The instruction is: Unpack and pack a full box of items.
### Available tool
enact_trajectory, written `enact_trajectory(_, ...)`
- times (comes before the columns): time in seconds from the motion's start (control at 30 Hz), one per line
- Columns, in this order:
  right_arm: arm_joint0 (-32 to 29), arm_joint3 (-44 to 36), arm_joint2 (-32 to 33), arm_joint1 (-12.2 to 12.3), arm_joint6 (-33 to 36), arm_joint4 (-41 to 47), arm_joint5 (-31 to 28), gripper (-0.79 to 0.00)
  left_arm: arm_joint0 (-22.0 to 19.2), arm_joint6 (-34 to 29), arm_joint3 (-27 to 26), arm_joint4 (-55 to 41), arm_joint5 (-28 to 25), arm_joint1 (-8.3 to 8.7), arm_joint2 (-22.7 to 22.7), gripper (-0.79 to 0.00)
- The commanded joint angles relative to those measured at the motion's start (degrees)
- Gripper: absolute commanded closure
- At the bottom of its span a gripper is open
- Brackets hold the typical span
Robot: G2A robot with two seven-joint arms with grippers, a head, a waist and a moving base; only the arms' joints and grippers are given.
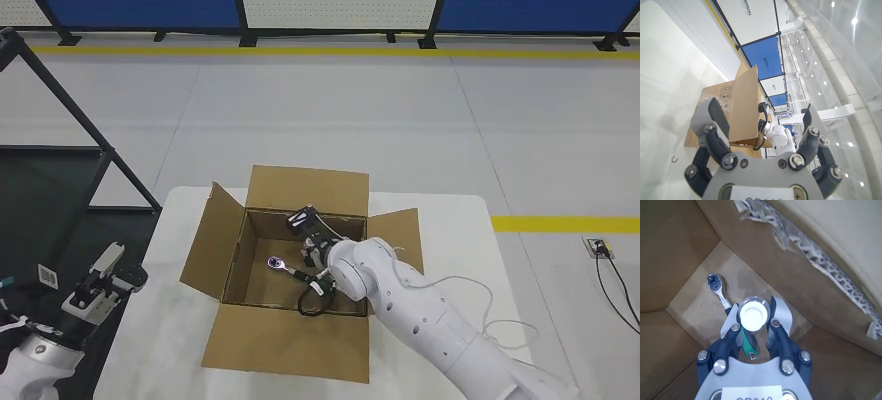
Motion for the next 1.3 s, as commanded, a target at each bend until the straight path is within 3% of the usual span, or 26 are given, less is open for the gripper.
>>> enact_trajectory(0.0,-1.01,-3.16,1.06,0.55,0.16,-1.20,0.12,0.000,-0.04,-0.20,0.12,-0.01,-0.04,0.04,0.18,-0.785)
enact_trajectory(0.17,-6.83,-19.37,5.91,3.50,3.79,-9.41,4.30,0.000,-0.72,-0.99,0.20,0.62,-0.01,0.20,1.22,-0.785)
enact_trajectory(0.37,-18.88,-43.20,14.14,7.16,9.61,-20.02,8.55,0.000,-2.31,-1.63,-0.38,1.41,0.19,0.45,2.33,-0.785)
enact_trajectory(0.5,-26.63,-54.59,19.35,8.59,9.87,-23.71,9.93,0.000,-2.59,-2.04,-0.38,1.48,0.20,0.56,2.73,-0.785)
enact_trajectory(1.0,-27.43,-54.61,19.65,8.59,8.54,-23.55,9.99,0.000,-2.48,-2.51,-0.34,1.58,0.30,0.62,2.74,-0.785)
enact_trajectory(1.27,-35.75,-63.82,29.81,9.69,5.49,-26.42,12.54,0.000,-2.11,-1.72,-0.97,1.99,-0.11,0.64,3.15,-0.785)
